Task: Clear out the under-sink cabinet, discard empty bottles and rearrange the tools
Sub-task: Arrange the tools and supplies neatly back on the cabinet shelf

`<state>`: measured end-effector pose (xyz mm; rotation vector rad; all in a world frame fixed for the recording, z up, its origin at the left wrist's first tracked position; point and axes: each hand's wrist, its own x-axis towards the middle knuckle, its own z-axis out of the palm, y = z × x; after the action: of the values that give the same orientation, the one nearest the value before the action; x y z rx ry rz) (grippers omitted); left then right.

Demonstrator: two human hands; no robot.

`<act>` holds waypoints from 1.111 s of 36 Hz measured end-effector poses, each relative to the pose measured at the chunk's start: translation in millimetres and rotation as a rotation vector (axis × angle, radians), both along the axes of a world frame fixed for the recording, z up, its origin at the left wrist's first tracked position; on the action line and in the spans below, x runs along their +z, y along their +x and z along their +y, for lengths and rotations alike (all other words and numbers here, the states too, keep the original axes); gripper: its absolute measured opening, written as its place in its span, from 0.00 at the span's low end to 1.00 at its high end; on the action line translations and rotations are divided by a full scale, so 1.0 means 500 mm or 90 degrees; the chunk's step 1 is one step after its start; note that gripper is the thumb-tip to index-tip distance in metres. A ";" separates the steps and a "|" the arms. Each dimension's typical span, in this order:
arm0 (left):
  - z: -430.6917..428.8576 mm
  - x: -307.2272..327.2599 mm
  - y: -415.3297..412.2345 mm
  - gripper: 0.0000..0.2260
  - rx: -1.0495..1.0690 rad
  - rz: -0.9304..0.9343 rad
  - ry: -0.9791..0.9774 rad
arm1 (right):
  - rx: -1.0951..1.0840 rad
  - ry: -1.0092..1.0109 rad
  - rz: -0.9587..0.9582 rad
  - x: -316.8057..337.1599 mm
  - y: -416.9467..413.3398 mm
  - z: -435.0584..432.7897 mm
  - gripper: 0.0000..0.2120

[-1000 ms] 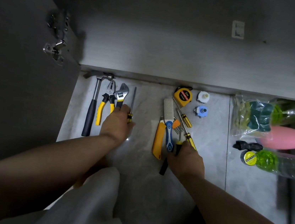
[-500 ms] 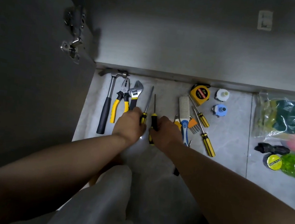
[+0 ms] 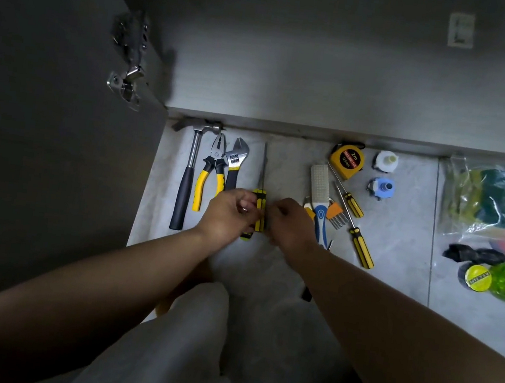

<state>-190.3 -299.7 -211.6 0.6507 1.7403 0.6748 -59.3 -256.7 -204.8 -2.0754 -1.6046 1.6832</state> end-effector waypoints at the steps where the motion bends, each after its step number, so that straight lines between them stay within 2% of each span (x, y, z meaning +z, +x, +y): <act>1: -0.001 -0.001 0.000 0.07 -0.035 0.022 0.015 | 0.006 -0.007 0.005 0.001 0.000 -0.001 0.12; 5: -0.010 0.002 0.001 0.12 -0.167 0.100 0.097 | 0.007 -0.012 -0.002 0.001 0.004 0.001 0.13; 7: -0.017 0.000 -0.005 0.14 -0.172 0.127 0.123 | 0.019 -0.002 -0.035 -0.002 0.009 0.007 0.13; 9: -0.025 -0.005 -0.018 0.14 -0.170 0.202 0.140 | 0.060 0.011 -0.083 -0.004 0.014 0.012 0.17; 13: -0.033 -0.013 -0.042 0.27 -0.275 0.358 0.111 | 0.111 0.018 -0.133 -0.007 0.016 0.014 0.11; 15: -0.035 -0.012 -0.042 0.32 -0.327 0.372 0.101 | 0.152 0.032 -0.166 -0.004 0.013 0.014 0.13; 18: -0.038 -0.012 -0.028 0.34 -0.387 0.400 0.136 | 0.191 0.077 -0.213 0.002 0.008 0.014 0.14; 22: -0.030 -0.010 -0.014 0.34 -0.356 0.395 0.133 | 0.216 0.123 -0.249 0.006 0.006 0.020 0.12; 32: 0.000 -0.013 -0.012 0.36 -0.325 0.411 0.113 | 0.228 0.096 -0.204 0.002 -0.011 0.034 0.17; 40: -0.019 -0.010 -0.007 0.39 -0.303 0.363 0.122 | 0.207 0.096 -0.185 -0.009 -0.014 0.030 0.18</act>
<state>-194.0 -309.4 -216.6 1.4444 1.9321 0.3339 -66.4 -241.8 -209.5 -2.1554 -2.1848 1.3197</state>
